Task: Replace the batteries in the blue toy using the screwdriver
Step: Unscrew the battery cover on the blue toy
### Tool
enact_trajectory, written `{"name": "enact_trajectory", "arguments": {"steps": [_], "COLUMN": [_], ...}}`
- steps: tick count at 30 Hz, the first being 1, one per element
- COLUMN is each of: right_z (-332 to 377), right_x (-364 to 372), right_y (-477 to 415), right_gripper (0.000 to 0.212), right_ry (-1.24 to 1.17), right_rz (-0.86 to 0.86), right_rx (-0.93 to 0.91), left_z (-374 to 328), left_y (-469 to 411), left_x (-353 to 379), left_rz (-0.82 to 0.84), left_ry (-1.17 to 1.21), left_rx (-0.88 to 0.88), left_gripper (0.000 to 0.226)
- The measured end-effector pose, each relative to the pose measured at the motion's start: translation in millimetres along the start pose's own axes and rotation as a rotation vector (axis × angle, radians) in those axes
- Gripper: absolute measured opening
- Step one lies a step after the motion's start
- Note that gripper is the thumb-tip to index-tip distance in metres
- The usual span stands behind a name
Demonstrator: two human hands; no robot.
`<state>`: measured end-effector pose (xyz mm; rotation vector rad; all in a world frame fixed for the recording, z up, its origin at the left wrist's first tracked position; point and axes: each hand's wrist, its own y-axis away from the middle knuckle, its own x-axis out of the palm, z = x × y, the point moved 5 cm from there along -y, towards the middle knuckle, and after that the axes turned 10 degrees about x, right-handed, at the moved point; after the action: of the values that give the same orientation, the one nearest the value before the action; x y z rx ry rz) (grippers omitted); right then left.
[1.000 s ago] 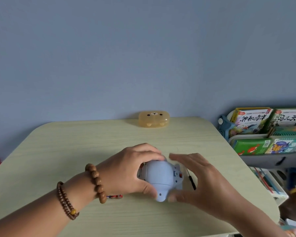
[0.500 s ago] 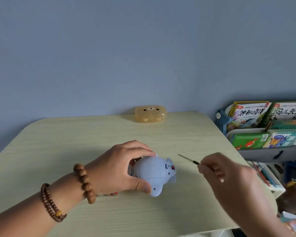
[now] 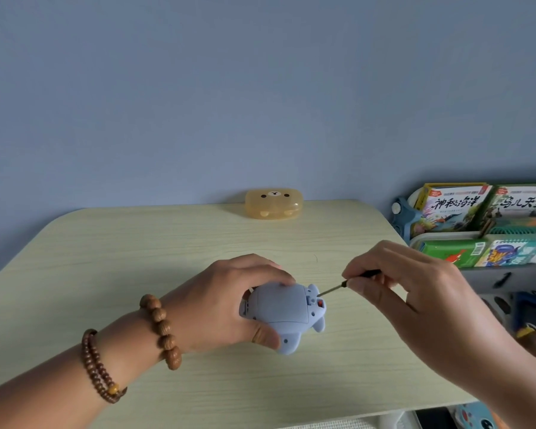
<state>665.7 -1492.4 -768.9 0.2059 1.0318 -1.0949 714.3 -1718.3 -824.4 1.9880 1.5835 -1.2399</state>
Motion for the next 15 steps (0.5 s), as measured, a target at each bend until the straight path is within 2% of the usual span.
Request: {"name": "enact_trajectory", "arguments": {"steps": [10, 15], "right_z": [-3.5, 22.0], "right_x": [11.6, 16.8], "right_y": [-5.6, -22.7], "right_gripper": [0.009, 0.009], "right_ry": [0.04, 0.298], "right_rz": [0.09, 0.232], "right_rx": [-0.037, -0.227], "left_z": [0.0, 0.4], "left_y": [0.2, -0.7], "left_x": [-0.7, -0.7], "left_rz": [0.013, 0.004], "left_ry": [-0.014, -0.003], "left_rx": [0.007, 0.01], "left_gripper": [0.073, 0.073]}}
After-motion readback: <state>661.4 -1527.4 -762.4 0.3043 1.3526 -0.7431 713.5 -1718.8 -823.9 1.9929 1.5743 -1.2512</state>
